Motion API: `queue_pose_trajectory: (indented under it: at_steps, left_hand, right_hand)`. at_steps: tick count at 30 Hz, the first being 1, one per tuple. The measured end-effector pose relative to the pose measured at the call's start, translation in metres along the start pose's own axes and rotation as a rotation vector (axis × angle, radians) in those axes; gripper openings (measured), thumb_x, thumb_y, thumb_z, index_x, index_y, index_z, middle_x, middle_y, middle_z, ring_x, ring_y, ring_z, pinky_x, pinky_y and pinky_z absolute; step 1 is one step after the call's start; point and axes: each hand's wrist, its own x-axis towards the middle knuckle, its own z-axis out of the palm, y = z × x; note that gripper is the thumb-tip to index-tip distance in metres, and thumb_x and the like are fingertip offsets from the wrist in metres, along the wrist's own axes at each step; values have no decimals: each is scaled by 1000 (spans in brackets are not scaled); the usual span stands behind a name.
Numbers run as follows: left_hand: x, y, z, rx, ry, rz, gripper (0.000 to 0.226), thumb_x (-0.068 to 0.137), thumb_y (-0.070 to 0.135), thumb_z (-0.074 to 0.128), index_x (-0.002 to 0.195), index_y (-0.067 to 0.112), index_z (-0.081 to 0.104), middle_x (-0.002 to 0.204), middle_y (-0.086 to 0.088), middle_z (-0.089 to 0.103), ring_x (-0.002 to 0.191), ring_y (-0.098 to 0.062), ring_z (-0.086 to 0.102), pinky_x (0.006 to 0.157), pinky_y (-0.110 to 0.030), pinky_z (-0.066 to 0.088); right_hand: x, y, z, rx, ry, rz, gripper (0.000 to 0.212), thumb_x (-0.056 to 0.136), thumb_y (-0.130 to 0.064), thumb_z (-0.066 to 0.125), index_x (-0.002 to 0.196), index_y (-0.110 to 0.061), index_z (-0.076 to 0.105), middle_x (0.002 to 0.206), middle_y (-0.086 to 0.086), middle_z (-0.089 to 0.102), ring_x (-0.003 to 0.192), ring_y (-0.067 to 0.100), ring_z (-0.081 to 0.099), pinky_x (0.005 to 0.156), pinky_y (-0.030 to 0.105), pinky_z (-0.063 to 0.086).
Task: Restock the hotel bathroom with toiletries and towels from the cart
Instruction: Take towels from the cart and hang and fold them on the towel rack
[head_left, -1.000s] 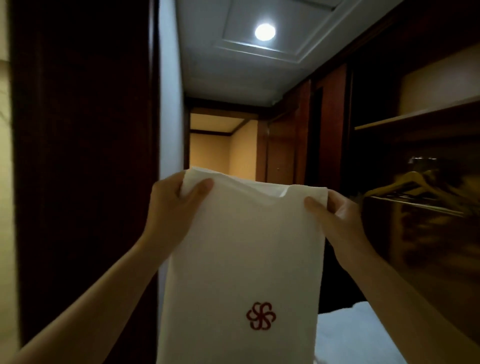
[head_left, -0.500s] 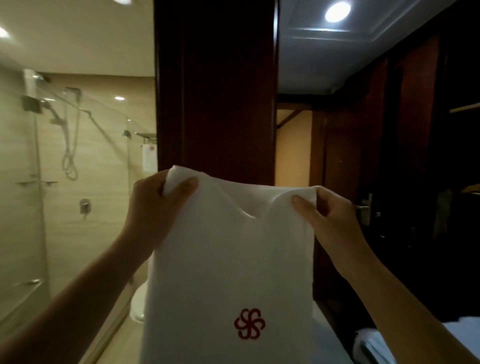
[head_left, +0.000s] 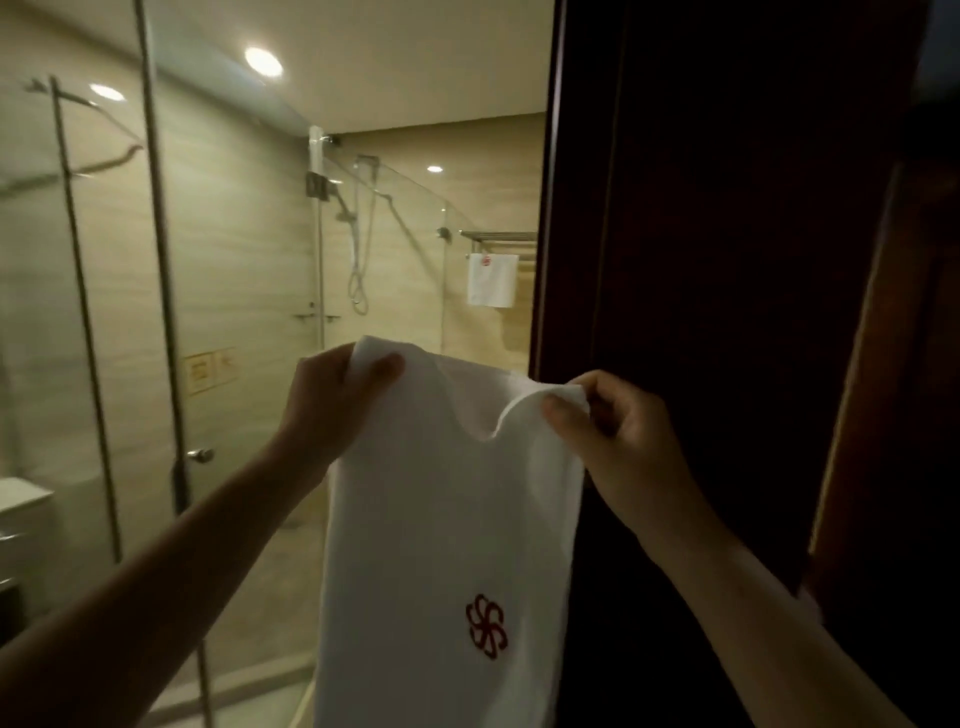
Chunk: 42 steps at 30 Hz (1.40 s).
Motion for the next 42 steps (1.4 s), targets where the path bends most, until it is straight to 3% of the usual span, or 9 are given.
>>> queue_pose_trajectory:
  at_steps: [2, 4, 8, 17, 24, 28, 33, 38, 42]
  left_hand:
    - [3, -10, -14, 78, 10, 7, 18, 84, 27, 65, 90, 11, 70, 83, -14, 68, 78, -29, 65, 72, -50, 56]
    - [7, -24, -27, 140, 17, -1, 17, 85, 27, 65, 91, 12, 70, 85, -13, 68, 83, -32, 65, 73, -50, 56]
    - [23, -62, -53, 190, 56, -46, 19, 86, 23, 63, 95, 7, 69, 90, -15, 68, 83, -27, 62, 75, -46, 53]
    - [91, -172, -107, 269, 10, -91, 26, 85, 25, 64, 100, 4, 70, 104, -15, 67, 103, -32, 60, 90, -52, 49]
    - [161, -263, -137, 320, -206, -87, 14, 83, 24, 66, 69, 22, 64, 90, -5, 62, 81, -12, 55, 69, -28, 46]
    - [196, -306, -132, 439, -302, -138, 15, 82, 25, 67, 69, 26, 60, 72, -4, 62, 68, -18, 62, 55, -29, 48]
    - [238, -346, -99, 283, -263, -223, 14, 84, 21, 66, 71, 18, 62, 61, 1, 60, 50, -7, 61, 48, -19, 48]
    - [283, -381, -52, 88, -206, -290, 9, 84, 11, 65, 79, 3, 66, 64, -8, 52, 54, -18, 49, 64, -35, 50]
    - [317, -417, -10, -125, -195, -374, 10, 87, 3, 59, 89, -6, 63, 73, -11, 52, 55, -12, 54, 53, -17, 51]
  right_hand:
    - [4, 6, 17, 40, -91, 11, 18, 84, -24, 65, 74, -9, 62, 66, 24, 59, 53, 37, 51, 51, 34, 41]
    - [8, 14, 34, 47, -156, 36, 17, 83, -22, 67, 68, -16, 61, 52, 15, 55, 43, 21, 45, 46, 28, 36]
    - [17, 31, 68, 145, -200, 152, 16, 85, -15, 65, 71, -12, 60, 42, -1, 55, 36, 8, 48, 39, 16, 37]
    - [54, 96, 177, 307, -52, 424, 8, 87, -16, 63, 85, -9, 63, 35, -9, 49, 29, 1, 37, 32, 12, 30]
    - [110, 170, 251, 244, 43, 564, 5, 85, -17, 66, 87, -12, 65, 35, -8, 44, 30, 4, 35, 34, 16, 32]
    - [135, 210, 281, 150, 49, 536, 7, 87, -21, 64, 81, -17, 65, 40, -4, 49, 35, 6, 44, 44, 23, 39]
    - [183, 251, 302, 44, 76, 537, 11, 91, -20, 58, 81, -18, 61, 47, -1, 64, 40, 8, 61, 35, 12, 37]
    - [237, 300, 307, 103, 65, 600, 12, 95, -20, 50, 92, -13, 60, 68, 2, 72, 54, 12, 69, 42, 16, 43]
    - [279, 352, 307, 169, 56, 597, 14, 97, -17, 47, 95, -11, 59, 72, 1, 74, 62, 13, 71, 45, 18, 47]
